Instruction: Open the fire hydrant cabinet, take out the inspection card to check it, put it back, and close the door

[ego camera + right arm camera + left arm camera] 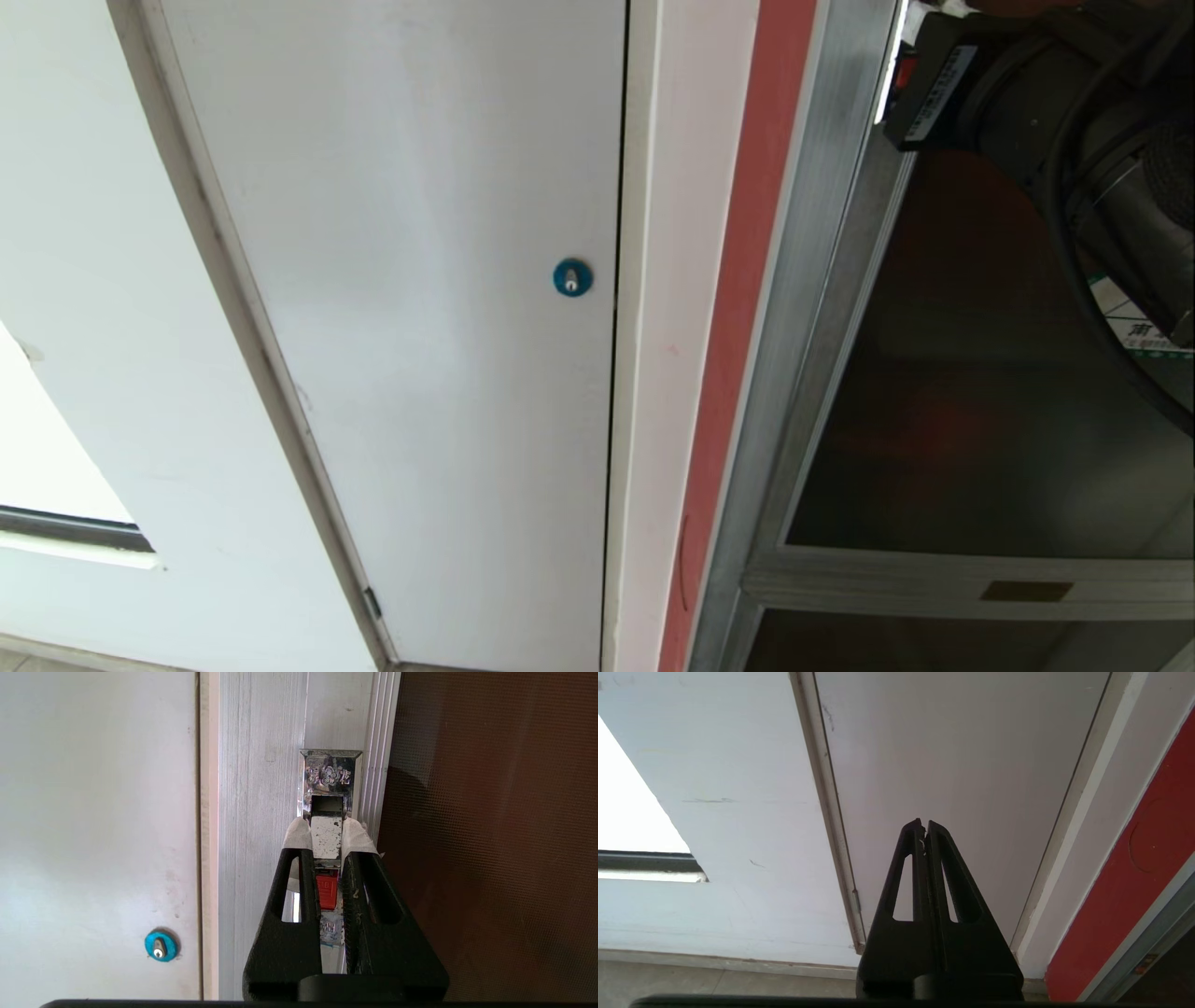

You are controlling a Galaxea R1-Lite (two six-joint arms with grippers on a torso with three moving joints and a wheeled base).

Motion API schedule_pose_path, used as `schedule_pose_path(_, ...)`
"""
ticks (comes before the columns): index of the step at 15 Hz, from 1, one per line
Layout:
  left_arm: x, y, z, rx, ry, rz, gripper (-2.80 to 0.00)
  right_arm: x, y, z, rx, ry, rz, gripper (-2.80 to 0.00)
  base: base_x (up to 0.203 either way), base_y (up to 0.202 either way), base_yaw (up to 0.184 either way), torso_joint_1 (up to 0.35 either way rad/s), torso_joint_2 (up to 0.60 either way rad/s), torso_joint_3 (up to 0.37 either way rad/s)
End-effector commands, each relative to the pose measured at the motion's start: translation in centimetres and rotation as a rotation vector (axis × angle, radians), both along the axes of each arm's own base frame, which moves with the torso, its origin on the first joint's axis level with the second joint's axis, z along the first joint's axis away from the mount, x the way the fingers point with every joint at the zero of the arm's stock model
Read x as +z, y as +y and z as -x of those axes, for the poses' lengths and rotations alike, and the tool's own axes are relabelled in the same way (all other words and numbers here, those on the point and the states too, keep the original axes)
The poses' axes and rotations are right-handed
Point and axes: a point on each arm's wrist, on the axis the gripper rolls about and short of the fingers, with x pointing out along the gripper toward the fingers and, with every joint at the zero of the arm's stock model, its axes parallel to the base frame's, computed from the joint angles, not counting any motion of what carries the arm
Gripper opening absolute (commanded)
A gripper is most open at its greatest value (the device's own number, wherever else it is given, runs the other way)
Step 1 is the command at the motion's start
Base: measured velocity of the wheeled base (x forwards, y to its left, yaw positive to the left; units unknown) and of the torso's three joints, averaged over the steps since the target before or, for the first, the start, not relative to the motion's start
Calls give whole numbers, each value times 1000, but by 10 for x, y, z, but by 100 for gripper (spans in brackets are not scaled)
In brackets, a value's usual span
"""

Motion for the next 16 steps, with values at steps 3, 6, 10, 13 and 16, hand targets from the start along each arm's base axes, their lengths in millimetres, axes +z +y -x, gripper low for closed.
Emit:
schedule_pose_path(3, -4, 0, -1, -1, 14, 0, -280, 1, -1, 1, -6, -6, -5, -280, 0, 0, 0, 0, 0, 0)
schedule_pose_path(6, -4, 0, -1, -1, 13, 0, -280, 3, -3, 4, -6, -10, -9, -280, 0, 0, 0, 0, 0, 0)
schedule_pose_path(10, -4, 0, -1, -1, 13, 0, -280, 11, -6, 16, 11, -33, -28, -280, 0, 0, 0, 0, 0, 0)
schedule_pose_path(13, -4, 0, -1, -1, 13, 0, -280, 13, -7, 26, 14, -36, -40, -280, 0, 0, 0, 0, 0, 0)
schedule_pose_path(16, -4, 0, -1, -1, 13, -1, -280, 12, -10, 32, 17, -32, -42, -280, 0, 0, 0, 0, 0, 0)
